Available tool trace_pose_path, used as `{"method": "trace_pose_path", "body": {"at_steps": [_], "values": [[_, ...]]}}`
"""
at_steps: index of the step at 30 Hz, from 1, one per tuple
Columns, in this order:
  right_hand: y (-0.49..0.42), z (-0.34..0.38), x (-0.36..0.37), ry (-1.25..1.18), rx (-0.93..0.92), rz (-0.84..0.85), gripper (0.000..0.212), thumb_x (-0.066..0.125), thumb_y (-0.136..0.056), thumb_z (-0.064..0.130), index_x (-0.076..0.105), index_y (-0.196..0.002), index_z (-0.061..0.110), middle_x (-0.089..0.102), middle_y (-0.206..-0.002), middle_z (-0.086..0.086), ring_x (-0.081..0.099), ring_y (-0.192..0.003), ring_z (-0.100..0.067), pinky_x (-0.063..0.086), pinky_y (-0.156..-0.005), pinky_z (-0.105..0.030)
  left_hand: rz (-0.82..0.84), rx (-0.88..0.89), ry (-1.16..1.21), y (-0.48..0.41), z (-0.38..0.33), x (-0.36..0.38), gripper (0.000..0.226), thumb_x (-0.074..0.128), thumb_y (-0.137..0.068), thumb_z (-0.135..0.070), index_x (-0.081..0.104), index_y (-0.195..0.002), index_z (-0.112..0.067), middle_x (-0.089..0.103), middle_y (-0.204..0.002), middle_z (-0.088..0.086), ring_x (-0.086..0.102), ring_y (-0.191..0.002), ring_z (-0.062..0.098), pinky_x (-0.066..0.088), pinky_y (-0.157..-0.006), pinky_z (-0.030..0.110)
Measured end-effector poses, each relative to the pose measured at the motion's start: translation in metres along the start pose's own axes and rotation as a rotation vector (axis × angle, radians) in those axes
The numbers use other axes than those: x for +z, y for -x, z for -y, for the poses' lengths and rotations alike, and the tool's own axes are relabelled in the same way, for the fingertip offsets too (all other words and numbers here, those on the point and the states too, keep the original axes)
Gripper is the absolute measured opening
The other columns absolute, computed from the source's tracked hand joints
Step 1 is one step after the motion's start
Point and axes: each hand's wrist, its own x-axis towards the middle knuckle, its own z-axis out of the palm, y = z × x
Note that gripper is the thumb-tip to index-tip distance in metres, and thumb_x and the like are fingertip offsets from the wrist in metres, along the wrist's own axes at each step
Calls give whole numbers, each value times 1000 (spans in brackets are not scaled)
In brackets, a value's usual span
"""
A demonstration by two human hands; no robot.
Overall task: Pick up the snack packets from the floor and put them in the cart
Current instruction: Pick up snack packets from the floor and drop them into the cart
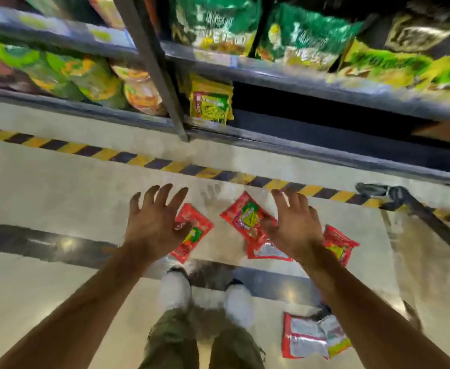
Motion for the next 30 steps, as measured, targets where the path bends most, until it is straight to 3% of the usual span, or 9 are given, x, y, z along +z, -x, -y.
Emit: {"method": "trace_pose_path", "body": {"at_steps": [5,12,16,19,22,25,27,30], "values": [[-53,-6,117,-25,-38,-7,85,42,-79,67,56,-141,11,59,-135,-24,57,-121,-46,54,-88,-58,82,-2,-16,-38,16,116,89,38,-75,-73,42,-154,-32,45,-156,8,42,-142,36,29,-114,62],[-119,-10,209,-34,-3,46,80,63,-89,58,42,-153,15,50,-147,-21,51,-130,-44,48,-100,-57,209,-22,-13,-87,42,228,91,61,-82,-64,21,-159,-34,33,-162,6,37,-145,34,27,-118,61],[-147,-16,242,-102,117,120,86,74,-85,55,33,-152,22,47,-145,-16,49,-130,-39,45,-103,-55,292,-89,36,-106,49,269,100,71,-79,-63,16,-154,-27,45,-145,5,50,-132,33,40,-108,56],[-159,-16,254,-228,230,183,86,78,-80,58,32,-146,27,50,-140,-12,50,-129,-37,43,-105,-55,292,-186,125,-109,51,289,99,81,-74,-56,24,-149,-23,50,-133,4,54,-122,30,47,-97,51],[-164,-16,261,-295,312,233,88,81,-75,61,41,-146,26,58,-137,-8,54,-128,-35,45,-106,-54,317,-305,292,-111,52,299,73,86,-71,-47,45,-126,-21,60,-115,-1,59,-111,26,50,-92,45],[-163,-17,263,-379,296,279,75,77,-65,64,61,-127,25,72,-117,-3,68,-105,-27,56,-91,-44,351,-340,428,-112,55,294,48,85,-74,-35,57,-109,-19,61,-98,-2,63,-97,26,51,-82,39],[-150,-14,253,-440,287,303,61,83,-74,52,64,-122,18,72,-112,-6,69,-98,-26,53,-84,-35,320,-328,484,-110,57,281,36,79,-79,-27,63,-109,-17,63,-95,1,65,-95,30,51,-76,37],[-118,-7,221,-520,364,277,53,79,-87,44,59,-127,14,71,-122,-9,68,-109,-33,53,-91,-42,322,-327,580,-98,57,241,46,72,-78,-31,66,-123,-24,75,-105,7,70,-96,33,58,-82,43]]}}
